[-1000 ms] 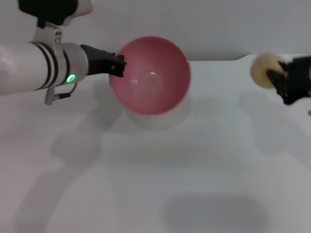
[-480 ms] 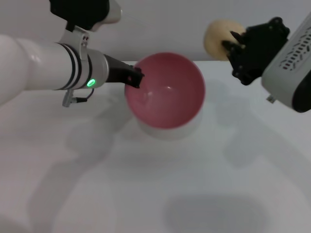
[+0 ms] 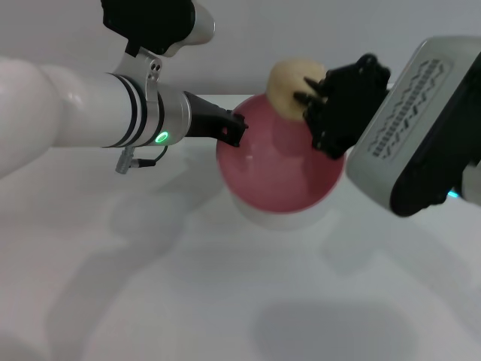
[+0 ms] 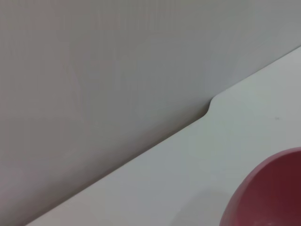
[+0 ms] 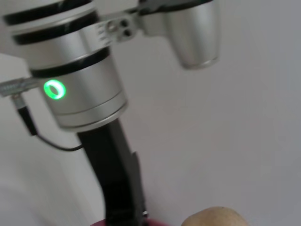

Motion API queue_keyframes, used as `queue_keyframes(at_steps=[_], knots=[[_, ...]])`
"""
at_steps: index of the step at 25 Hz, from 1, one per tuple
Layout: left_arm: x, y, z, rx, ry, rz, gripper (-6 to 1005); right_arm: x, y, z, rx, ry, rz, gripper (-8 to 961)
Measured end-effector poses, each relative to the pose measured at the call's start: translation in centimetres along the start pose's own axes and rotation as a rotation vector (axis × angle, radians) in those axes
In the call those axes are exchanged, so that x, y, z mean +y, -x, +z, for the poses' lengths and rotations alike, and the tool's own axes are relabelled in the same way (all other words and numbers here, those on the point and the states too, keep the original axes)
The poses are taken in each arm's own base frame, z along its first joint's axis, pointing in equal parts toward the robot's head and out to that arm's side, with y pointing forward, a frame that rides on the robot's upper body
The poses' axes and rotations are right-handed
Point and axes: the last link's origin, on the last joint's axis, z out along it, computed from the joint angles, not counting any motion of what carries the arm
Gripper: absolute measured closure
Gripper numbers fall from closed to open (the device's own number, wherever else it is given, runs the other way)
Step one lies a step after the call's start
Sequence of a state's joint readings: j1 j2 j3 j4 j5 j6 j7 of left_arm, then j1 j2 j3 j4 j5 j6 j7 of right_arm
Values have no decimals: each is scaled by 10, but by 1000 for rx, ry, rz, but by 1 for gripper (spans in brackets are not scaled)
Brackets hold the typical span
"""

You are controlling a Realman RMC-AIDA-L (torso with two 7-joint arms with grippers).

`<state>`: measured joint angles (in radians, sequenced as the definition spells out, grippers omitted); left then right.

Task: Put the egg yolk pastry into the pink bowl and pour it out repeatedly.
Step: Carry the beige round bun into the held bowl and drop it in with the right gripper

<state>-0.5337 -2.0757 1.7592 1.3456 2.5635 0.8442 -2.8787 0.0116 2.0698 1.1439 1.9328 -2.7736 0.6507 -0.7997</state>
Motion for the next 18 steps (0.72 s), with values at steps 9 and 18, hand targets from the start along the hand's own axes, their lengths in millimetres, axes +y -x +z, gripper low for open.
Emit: queue_keyframes(at_steps=[9, 18], knots=[[3, -7, -2, 20, 5, 9, 999, 9, -10, 7, 24, 26, 12, 875], [3, -4, -3, 12, 8, 4, 1000, 8, -13, 8, 16, 5, 42, 799]])
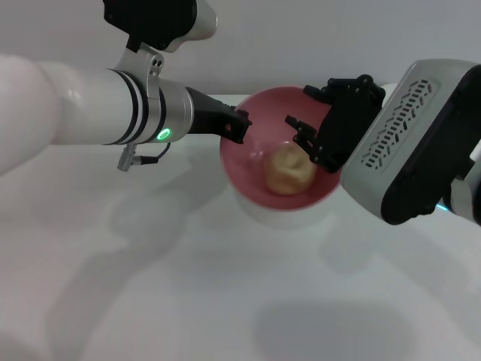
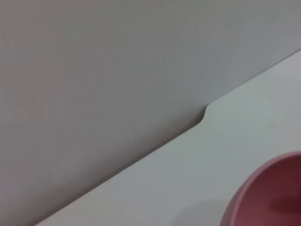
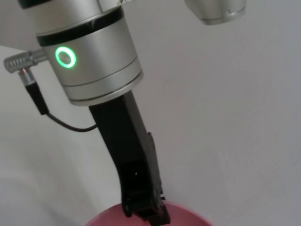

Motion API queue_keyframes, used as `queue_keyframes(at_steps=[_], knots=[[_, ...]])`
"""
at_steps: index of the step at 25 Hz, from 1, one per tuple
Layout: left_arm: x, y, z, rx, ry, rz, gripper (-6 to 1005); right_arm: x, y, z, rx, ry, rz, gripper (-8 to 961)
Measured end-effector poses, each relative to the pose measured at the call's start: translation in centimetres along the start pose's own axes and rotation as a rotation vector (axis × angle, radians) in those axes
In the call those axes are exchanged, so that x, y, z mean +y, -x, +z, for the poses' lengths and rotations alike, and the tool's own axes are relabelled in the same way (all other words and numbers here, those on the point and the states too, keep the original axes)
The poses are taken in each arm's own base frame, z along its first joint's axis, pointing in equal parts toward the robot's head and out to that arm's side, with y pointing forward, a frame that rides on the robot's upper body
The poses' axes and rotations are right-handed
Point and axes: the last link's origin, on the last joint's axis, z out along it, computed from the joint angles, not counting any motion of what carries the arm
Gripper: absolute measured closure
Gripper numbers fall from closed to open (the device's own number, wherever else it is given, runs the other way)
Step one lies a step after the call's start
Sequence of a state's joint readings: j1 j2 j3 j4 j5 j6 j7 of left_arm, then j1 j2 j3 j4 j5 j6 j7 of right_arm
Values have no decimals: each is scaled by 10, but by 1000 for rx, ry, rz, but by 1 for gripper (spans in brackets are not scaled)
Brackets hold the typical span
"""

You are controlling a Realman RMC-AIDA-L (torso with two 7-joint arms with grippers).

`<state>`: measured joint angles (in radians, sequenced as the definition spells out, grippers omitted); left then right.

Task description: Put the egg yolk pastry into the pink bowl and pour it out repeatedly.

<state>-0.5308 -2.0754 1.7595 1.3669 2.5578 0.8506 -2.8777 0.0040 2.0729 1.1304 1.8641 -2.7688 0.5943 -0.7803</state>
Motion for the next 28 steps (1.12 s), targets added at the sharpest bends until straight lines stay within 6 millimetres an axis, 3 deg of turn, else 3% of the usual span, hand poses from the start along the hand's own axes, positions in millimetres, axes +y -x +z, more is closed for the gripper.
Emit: queue_keyframes(at_steps=[6, 14, 22, 25, 28], knots=[[0, 4, 0, -1, 1, -8, 1000, -7, 4, -7, -40, -64, 5, 598], [-2, 6, 2, 72, -23, -17, 999, -34, 9, -57, -223, -453, -26, 602], [-10, 3, -1, 220, -80, -33, 999, -36, -25, -87, -322, -737, 3, 709], [-8, -5, -4, 333, -109, -14, 1000, -33, -36, -89, -318, -766, 14, 749], [-3, -13, -8, 474, -146, 30, 1000, -29, -45, -87, -301, -762, 17, 864]])
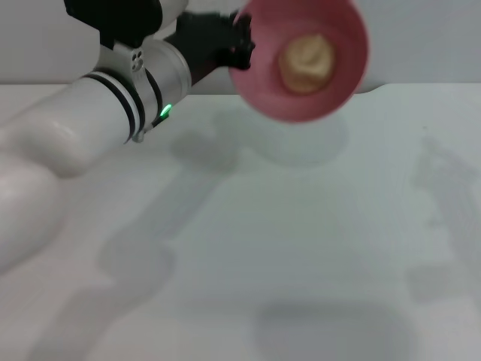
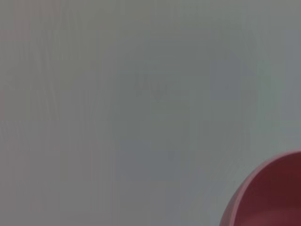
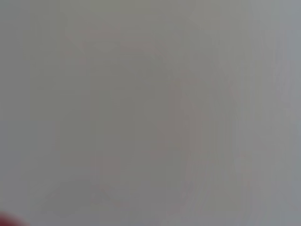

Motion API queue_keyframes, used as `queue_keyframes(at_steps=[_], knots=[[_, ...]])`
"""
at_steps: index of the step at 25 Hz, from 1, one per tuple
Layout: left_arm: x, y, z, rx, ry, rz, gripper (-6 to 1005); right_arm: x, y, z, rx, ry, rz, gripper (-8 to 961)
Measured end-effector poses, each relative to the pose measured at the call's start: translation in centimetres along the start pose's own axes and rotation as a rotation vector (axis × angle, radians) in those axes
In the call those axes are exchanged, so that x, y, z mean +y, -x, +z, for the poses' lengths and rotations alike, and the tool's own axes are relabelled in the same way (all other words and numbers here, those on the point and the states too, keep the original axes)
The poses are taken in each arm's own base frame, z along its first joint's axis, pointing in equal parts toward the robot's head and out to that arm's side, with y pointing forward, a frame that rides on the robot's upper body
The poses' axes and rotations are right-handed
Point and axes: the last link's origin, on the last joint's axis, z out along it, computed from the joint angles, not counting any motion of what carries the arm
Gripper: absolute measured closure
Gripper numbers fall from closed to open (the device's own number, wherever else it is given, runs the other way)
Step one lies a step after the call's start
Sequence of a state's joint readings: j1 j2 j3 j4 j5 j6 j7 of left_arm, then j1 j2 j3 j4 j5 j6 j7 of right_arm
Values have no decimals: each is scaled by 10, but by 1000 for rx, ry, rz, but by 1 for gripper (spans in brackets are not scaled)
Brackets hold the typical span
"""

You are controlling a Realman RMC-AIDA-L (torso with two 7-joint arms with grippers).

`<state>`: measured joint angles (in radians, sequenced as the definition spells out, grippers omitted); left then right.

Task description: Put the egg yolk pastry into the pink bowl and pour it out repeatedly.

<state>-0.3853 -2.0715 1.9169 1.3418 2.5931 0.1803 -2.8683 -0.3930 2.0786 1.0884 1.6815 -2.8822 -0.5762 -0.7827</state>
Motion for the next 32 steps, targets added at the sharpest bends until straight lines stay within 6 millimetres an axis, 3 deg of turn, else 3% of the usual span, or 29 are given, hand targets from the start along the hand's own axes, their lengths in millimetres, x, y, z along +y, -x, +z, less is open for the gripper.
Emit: queue_keyframes(at_steps=[2, 10, 16, 25, 32], knots=[[4, -4, -2, 92, -17, 35, 1000, 2, -4, -2, 4, -1, -1, 940], [21, -6, -15, 353, -83, 190, 999, 3, -7, -4, 14, 1, -2, 949], [41, -5, -31, 450, -198, 317, 999, 6, -7, -3, 10, 12, -3, 948], [74, -1, -18, 506, -155, 496, 999, 16, -2, 1, -19, 46, 1, 947], [66, -1, -13, 531, -184, 539, 1000, 22, 1, -1, -28, 66, 5, 947]])
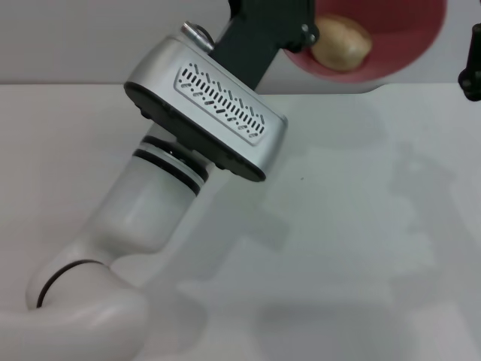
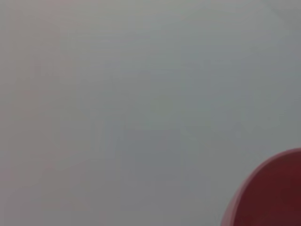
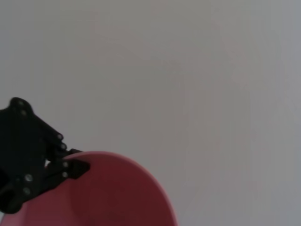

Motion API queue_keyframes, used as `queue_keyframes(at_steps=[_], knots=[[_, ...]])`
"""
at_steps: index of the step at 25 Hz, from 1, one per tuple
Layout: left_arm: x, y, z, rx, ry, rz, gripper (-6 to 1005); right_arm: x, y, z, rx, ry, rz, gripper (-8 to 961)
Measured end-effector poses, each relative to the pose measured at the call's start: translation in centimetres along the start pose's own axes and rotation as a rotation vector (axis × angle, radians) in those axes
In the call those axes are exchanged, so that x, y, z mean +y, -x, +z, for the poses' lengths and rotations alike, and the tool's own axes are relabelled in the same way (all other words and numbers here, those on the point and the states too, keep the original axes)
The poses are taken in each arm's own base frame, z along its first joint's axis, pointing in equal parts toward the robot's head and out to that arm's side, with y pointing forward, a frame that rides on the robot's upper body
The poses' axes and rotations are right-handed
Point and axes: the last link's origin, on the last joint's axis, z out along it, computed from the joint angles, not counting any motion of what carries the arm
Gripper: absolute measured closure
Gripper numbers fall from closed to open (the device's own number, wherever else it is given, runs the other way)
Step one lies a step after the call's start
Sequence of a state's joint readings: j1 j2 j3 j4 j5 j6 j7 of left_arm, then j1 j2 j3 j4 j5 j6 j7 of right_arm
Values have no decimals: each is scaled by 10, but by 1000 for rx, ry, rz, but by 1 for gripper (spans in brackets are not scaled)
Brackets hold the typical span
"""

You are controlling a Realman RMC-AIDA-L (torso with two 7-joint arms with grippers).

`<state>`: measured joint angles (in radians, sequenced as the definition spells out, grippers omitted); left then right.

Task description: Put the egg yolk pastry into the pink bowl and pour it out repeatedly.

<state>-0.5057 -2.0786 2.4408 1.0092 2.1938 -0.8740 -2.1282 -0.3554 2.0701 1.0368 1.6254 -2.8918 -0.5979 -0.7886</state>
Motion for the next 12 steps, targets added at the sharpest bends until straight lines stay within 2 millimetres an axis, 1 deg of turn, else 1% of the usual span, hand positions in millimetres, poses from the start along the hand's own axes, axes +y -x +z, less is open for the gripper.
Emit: queue_keyframes(at_steps=[4, 8, 12], knots=[[-7, 1, 3, 23, -40, 29, 1000, 3, 2, 0, -5, 7, 2, 948], [-18, -3, 6, 61, -100, 37, 1000, 6, 5, 0, -17, 16, 5, 948], [-30, -9, 13, 95, -156, 41, 1000, 8, 13, -8, -66, -10, -19, 947]])
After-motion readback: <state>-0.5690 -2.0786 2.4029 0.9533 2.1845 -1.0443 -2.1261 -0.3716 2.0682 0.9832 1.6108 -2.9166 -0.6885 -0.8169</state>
